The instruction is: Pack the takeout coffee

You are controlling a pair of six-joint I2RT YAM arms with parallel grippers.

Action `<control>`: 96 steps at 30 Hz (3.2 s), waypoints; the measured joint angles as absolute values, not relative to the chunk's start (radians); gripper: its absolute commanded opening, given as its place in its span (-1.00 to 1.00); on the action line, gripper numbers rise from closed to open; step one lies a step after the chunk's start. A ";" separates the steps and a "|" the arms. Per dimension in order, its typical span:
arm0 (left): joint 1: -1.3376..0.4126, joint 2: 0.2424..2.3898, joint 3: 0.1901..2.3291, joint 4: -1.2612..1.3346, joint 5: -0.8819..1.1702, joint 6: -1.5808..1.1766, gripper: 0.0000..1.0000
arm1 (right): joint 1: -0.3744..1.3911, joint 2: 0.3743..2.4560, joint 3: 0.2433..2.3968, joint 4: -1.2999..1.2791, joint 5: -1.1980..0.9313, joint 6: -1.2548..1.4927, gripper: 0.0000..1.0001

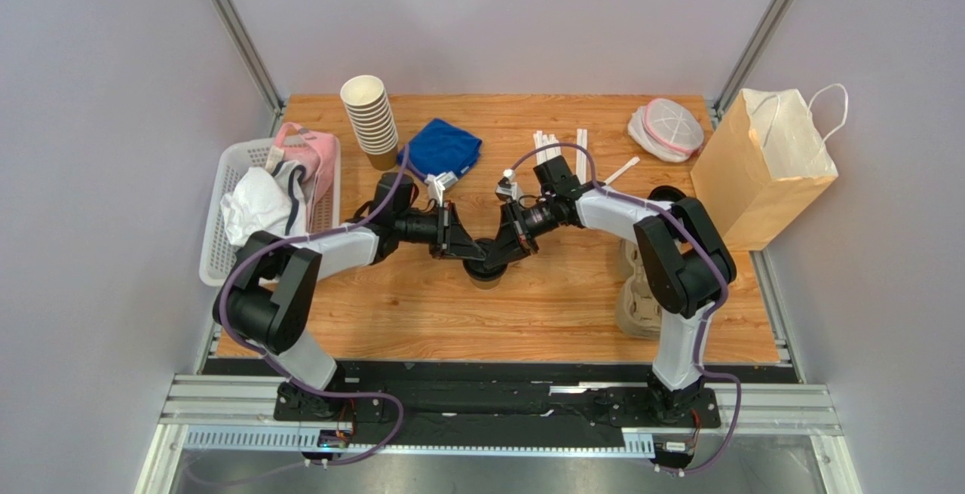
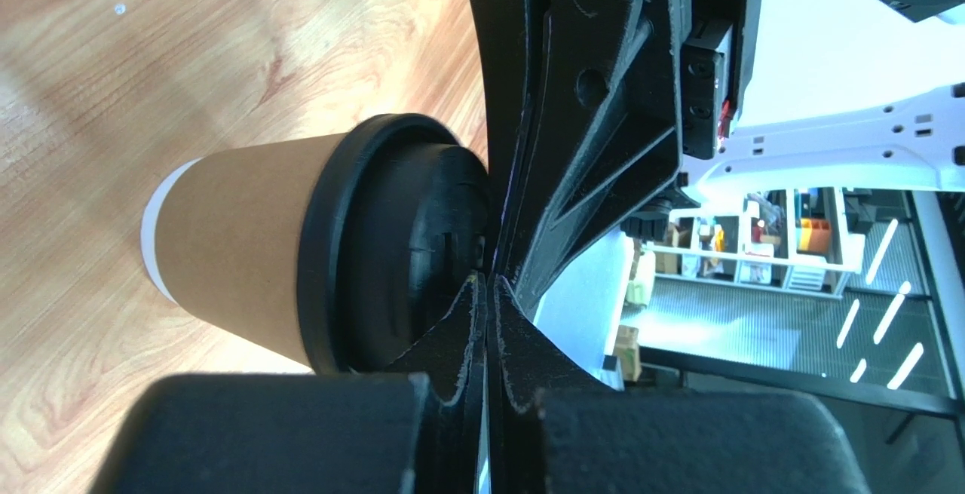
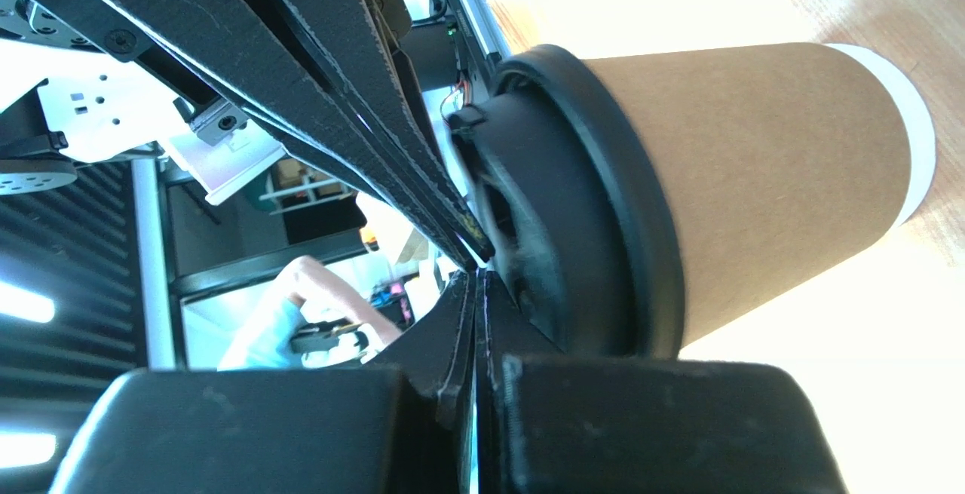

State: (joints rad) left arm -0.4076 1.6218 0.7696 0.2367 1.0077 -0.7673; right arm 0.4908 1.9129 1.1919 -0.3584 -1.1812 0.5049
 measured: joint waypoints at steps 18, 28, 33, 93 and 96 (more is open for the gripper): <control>-0.629 1.256 1.039 -0.495 0.637 -0.006 0.20 | 0.403 1.779 1.332 -0.508 -0.927 0.419 -0.54; -0.848 1.390 1.176 -0.684 0.303 0.321 -0.49 | 0.424 1.835 1.412 -0.637 -0.796 0.326 -0.51; -0.868 1.491 1.199 -0.684 0.223 0.385 -0.53 | 0.448 1.846 1.420 -0.656 -0.793 0.316 -0.52; -0.938 1.605 1.234 -0.570 0.162 0.457 -0.87 | 0.501 1.895 1.465 -0.695 -0.782 0.279 -0.53; -0.941 1.599 1.218 -0.546 0.155 0.458 -0.94 | 0.501 1.895 1.465 -0.699 -0.783 0.278 -0.53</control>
State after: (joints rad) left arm -0.9413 1.5990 1.2182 -0.5461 0.1555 0.4576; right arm 0.5014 1.8946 1.4651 -0.6991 -0.7826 0.2783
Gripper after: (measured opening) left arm 0.066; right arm 0.239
